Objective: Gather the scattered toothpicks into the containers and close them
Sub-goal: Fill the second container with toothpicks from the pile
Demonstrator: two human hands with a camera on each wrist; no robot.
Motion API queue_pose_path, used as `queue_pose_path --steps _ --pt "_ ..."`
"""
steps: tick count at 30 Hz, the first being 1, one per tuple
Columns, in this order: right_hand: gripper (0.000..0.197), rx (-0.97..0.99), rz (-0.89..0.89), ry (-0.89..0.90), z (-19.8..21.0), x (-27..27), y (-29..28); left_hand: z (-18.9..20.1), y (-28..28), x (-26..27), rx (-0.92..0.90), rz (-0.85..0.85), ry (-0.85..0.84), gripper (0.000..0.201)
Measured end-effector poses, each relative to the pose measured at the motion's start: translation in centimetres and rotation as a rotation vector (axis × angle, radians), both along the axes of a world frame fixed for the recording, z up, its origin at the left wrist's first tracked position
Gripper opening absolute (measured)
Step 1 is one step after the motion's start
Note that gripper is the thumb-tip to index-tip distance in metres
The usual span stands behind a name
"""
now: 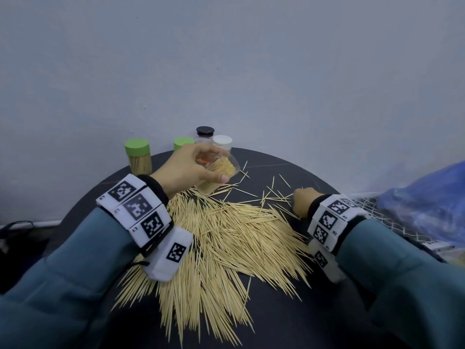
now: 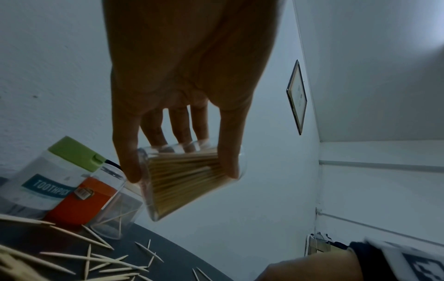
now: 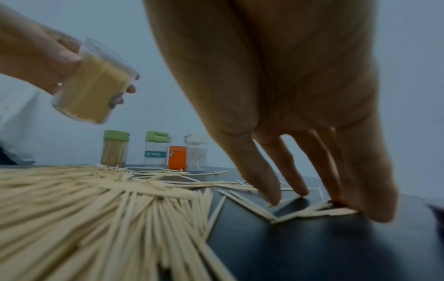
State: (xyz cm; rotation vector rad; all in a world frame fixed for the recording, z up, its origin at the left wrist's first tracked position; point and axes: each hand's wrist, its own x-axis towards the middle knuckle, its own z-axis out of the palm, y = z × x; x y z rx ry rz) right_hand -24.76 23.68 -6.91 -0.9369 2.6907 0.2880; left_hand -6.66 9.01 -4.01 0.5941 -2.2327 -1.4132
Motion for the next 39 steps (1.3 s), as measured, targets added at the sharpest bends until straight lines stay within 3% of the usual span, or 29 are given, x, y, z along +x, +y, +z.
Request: queue_pose_path --steps 7,11,14,15,18,20,27,32,39 --pt "0.018 -0.103 0.092 -0.009 -0.4 0.8 -1.1 0.1 -0.6 0.2 0.008 0.023 0.009 0.048" --pt "0.027 -0.225 0.168 -0.077 -0.3 0.7 -1.8 0.2 -0.7 0.2 0.003 0.026 0.015 0.049" --pt "0.016 -0.309 0.168 -0.088 0.2 0.8 -1.8 0.2 -0.8 0.3 -0.005 0.040 0.013 0.049" --pt "0.016 -0.288 0.152 -0.080 0.4 0.9 -1.7 0.1 -0.8 0.3 -0.005 0.047 0.009 0.049" --pt "0.048 -0.103 0.114 -0.106 0.5 1.4 -1.5 0.1 -0.8 0.3 -0.004 0.053 -0.011 0.052" --pt "0.057 -0.059 0.140 -0.139 0.3 1.5 -1.6 0.2 -0.8 0.3 -0.008 0.049 -0.015 0.053" --pt "0.049 -0.036 0.227 -0.187 0.4 2.5 -2.4 0.2 -0.7 0.4 0.003 0.049 -0.025 0.055" --pt "0.057 0.007 0.276 -0.219 0.1 3.0 -2.9 0.1 -0.7 0.4 0.007 0.051 -0.045 0.056" --pt "0.047 0.032 0.360 -0.207 0.3 4.2 -3.2 0.1 -0.8 0.4 0.003 0.052 -0.055 0.056"
